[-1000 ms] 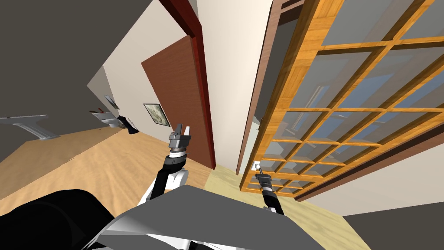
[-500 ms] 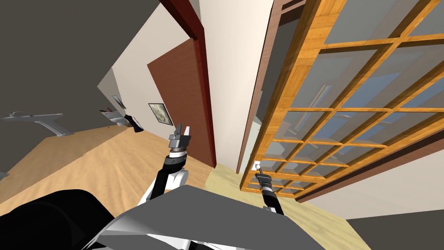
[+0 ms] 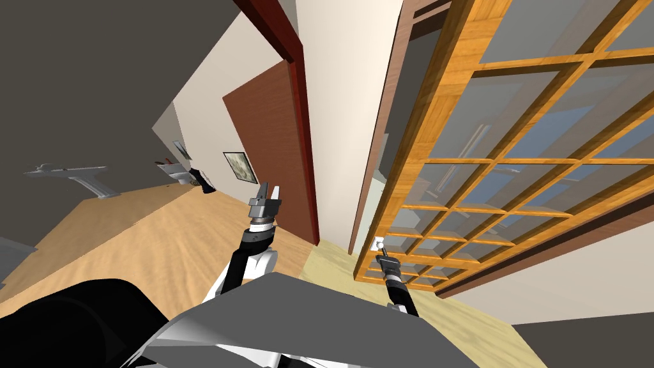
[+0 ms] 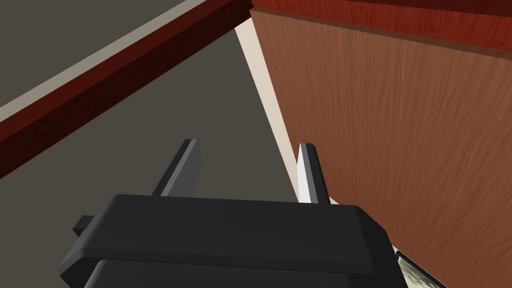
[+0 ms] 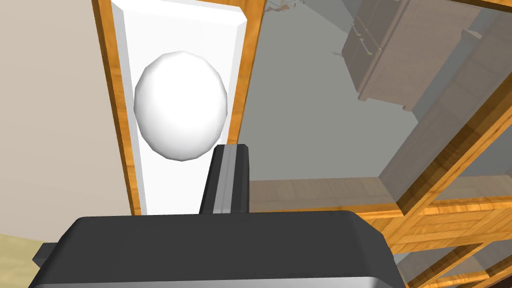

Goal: Pull the door open

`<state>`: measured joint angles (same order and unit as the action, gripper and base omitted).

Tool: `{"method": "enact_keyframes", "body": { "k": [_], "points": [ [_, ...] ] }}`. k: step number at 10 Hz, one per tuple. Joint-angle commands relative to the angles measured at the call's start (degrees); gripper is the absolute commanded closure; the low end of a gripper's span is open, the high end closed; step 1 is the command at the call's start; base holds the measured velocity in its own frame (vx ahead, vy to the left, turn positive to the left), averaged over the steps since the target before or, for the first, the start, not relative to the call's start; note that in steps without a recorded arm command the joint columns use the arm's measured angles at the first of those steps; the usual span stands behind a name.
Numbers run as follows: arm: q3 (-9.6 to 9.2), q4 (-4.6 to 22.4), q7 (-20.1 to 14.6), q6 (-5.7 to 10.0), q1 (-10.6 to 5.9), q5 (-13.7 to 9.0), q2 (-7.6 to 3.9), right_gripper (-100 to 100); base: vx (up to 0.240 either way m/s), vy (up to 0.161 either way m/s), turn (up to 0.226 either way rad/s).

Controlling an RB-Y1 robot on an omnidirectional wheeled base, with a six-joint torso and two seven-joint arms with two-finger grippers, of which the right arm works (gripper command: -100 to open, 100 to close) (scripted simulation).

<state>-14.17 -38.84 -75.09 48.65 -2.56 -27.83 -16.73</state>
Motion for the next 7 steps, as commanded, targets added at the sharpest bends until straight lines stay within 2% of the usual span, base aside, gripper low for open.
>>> {"method": "enact_keyframes", "body": {
  "k": [1,3,7],
  "points": [
    [-1.18,1.2,-1.6,1.85,-1.39,0.3,1.17,-100,-0.026,-0.01,0.025],
    [-1.18,1.2,-1.6,1.85,-1.39,0.3,1.17,-100,-0.006,-0.007,0.001],
    [-2.15,0.9,-8.6,1.66,-1.27,-1.8,1.06,-100,-0.044,-0.024,0.038]
  ]
}}
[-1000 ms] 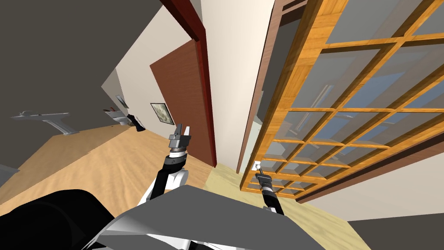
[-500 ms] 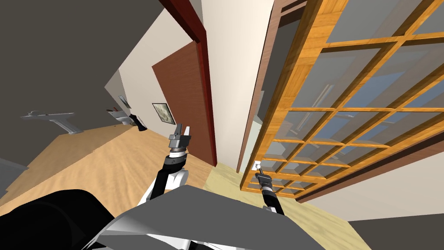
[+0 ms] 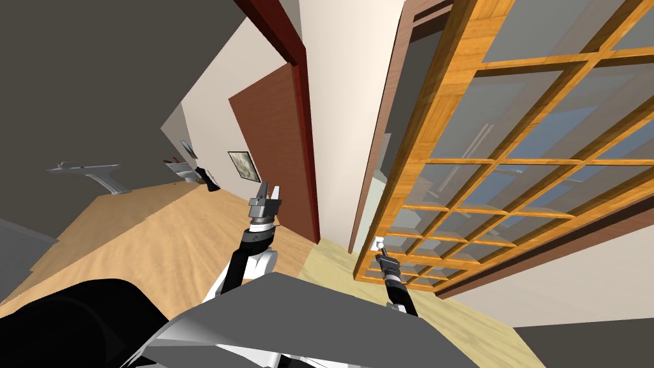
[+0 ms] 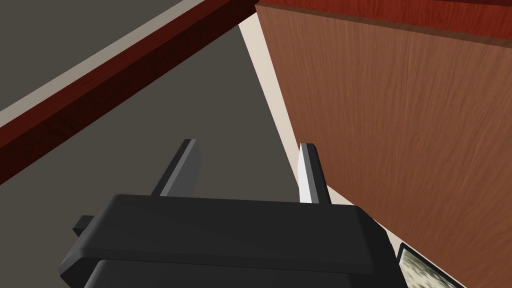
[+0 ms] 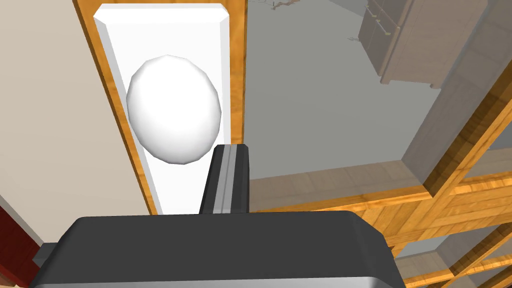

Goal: Pull the door open

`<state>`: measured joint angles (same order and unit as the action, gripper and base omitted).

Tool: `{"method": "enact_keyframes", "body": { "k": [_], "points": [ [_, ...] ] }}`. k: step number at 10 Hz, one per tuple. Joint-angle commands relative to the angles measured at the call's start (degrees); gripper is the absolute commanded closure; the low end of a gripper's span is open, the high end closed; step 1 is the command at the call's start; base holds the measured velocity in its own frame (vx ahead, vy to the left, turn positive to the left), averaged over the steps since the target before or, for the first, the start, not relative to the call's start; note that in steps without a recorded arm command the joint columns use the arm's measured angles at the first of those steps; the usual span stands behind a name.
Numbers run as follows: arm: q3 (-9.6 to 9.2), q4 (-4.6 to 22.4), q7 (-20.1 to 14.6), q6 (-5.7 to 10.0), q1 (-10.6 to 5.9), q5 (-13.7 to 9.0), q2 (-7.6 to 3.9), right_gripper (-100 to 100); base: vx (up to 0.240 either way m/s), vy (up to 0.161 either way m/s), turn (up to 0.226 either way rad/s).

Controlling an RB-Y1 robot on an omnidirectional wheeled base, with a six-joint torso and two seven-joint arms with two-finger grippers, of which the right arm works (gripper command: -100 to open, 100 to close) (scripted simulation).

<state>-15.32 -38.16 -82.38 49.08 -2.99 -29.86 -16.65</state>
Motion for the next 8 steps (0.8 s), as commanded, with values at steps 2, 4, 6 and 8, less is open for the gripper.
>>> {"method": "enact_keyframes", "body": {
  "k": [2,4,6,8],
  "points": [
    [-1.16,0.6,-2.6,1.19,-0.82,-0.1,0.96,-100,-0.03,-0.012,0.029],
    [-1.16,0.1,-2.6,1.19,-0.82,-0.1,0.96,-100,-0.006,-0.004,-0.016],
    [-0.43,-0.4,-3.0,0.1,0.57,-0.9,0.14,-100,-0.006,-0.025,0.005],
    [0.33,-0.9,-3.5,-3.1,-0.67,-1.7,-0.83,-100,0.009,0.004,-0.047]
  ]
}}
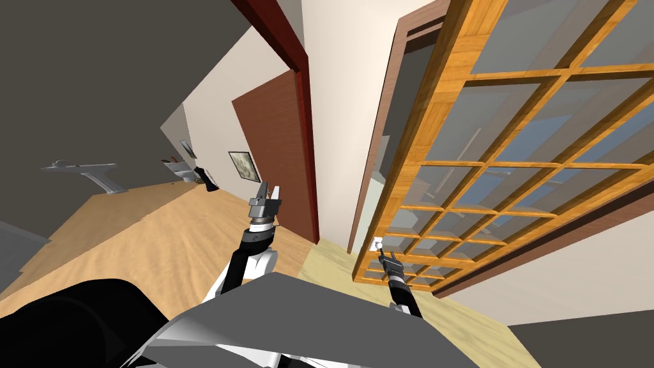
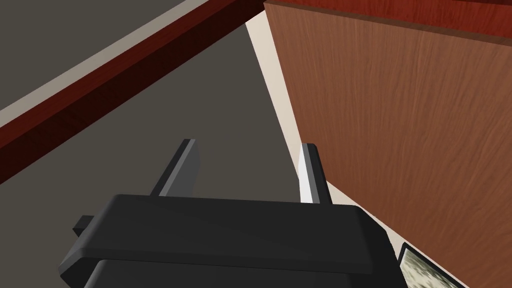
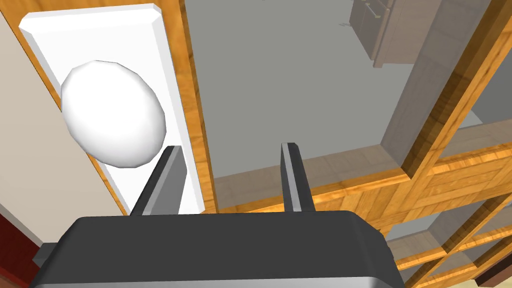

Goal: Pull the door open

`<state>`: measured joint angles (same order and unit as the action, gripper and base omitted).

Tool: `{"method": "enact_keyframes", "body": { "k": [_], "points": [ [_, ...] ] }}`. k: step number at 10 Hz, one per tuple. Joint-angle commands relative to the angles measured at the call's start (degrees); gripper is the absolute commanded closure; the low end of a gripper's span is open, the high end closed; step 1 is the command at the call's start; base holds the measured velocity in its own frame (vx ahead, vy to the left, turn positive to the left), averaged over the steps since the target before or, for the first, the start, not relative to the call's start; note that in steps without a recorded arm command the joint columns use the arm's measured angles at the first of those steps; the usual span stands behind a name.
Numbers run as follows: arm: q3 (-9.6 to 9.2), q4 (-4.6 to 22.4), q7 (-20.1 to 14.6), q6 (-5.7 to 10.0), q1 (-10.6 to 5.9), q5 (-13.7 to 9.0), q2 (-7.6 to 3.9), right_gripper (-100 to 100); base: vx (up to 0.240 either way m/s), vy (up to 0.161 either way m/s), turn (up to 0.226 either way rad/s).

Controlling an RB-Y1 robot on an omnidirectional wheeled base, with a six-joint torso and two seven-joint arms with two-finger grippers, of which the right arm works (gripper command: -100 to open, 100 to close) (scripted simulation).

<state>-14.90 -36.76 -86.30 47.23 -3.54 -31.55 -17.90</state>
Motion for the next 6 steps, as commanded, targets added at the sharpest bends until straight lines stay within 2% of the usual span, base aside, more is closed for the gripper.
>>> {"method": "enact_keyframes", "body": {
  "k": [1,2,4,5,6],
  "points": [
    [-0.1,-2.3,0.4,-1.25,-0.12,0.0,0.42,-100,-0.007,0.029,0.006],
    [0.25,-2.7,0.2,-3.14,-1.08,-0.4,-0.03,-100,-0.01,0.039,-0.011],
    [0.25,-2.7,0.2,-3.14,-1.08,-0.4,-0.03,-100,0.003,0.026,-0.001],
    [0.59,-3.0,0.0,-5.07,-2.05,-0.8,-0.49,-100,0.009,0.027,0.008],
    [0.88,-1.8,0.0,-4.38,-0.97,-0.9,-0.93,-100,0.013,-0.006,-0.043]
  ]
}}
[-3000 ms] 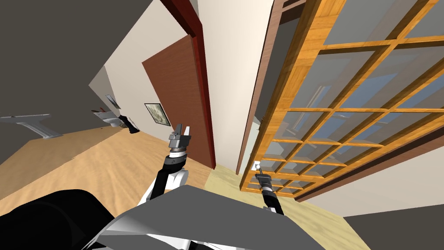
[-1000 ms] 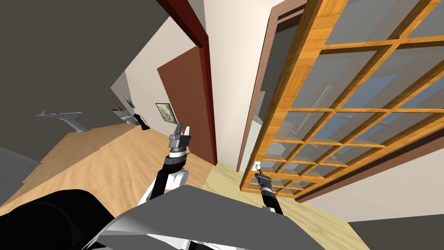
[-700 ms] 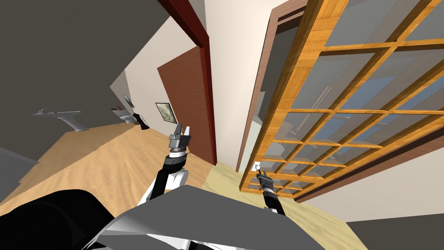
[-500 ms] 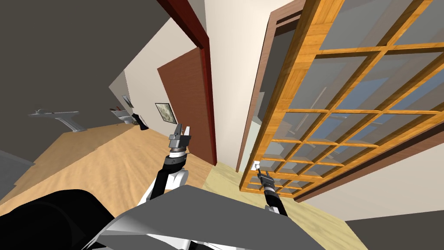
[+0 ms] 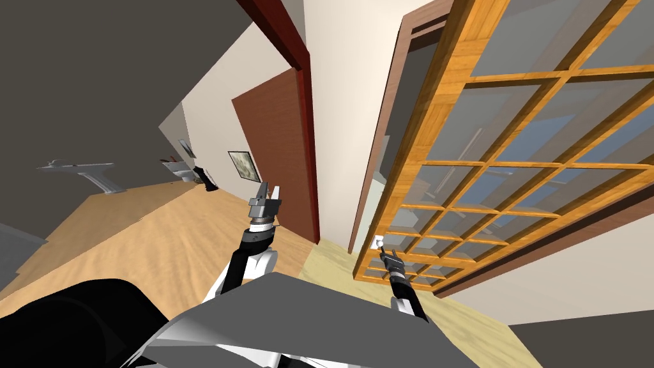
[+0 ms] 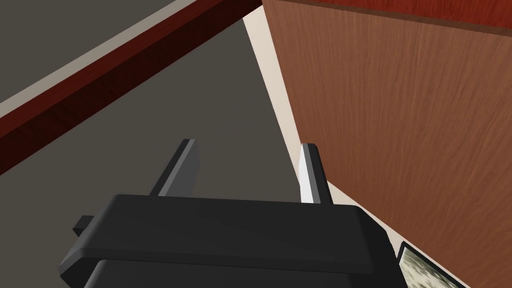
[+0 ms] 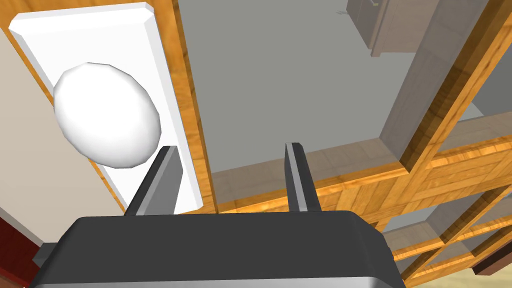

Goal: Pull the door open

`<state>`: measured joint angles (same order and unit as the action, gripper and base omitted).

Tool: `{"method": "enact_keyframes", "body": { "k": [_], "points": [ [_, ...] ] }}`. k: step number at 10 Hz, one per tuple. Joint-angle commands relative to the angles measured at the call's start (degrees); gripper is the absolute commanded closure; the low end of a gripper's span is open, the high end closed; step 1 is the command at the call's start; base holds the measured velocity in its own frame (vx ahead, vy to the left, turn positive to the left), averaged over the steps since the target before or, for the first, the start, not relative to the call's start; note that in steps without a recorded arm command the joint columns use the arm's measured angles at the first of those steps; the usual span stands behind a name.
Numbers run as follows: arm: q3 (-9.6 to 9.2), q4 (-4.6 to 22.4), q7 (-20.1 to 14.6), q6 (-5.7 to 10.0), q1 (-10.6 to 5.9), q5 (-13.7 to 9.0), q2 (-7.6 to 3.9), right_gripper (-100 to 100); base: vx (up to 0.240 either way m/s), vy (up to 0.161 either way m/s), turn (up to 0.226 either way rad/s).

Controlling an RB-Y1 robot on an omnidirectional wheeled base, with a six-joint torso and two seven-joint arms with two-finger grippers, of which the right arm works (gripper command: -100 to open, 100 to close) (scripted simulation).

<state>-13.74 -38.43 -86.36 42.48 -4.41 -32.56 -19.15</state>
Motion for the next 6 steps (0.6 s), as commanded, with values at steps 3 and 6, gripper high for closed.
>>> {"method": "enact_keyframes", "body": {
  "k": [3,6],
  "points": [
    [-0.27,-0.2,0.1,0.37,-0.1,0.2,0.32,100,-0.002,0.001,0.017],
    [-0.27,-0.2,0.1,0.37,-0.1,0.2,0.32,100,-0.005,0.005,-0.003]
  ]
}}
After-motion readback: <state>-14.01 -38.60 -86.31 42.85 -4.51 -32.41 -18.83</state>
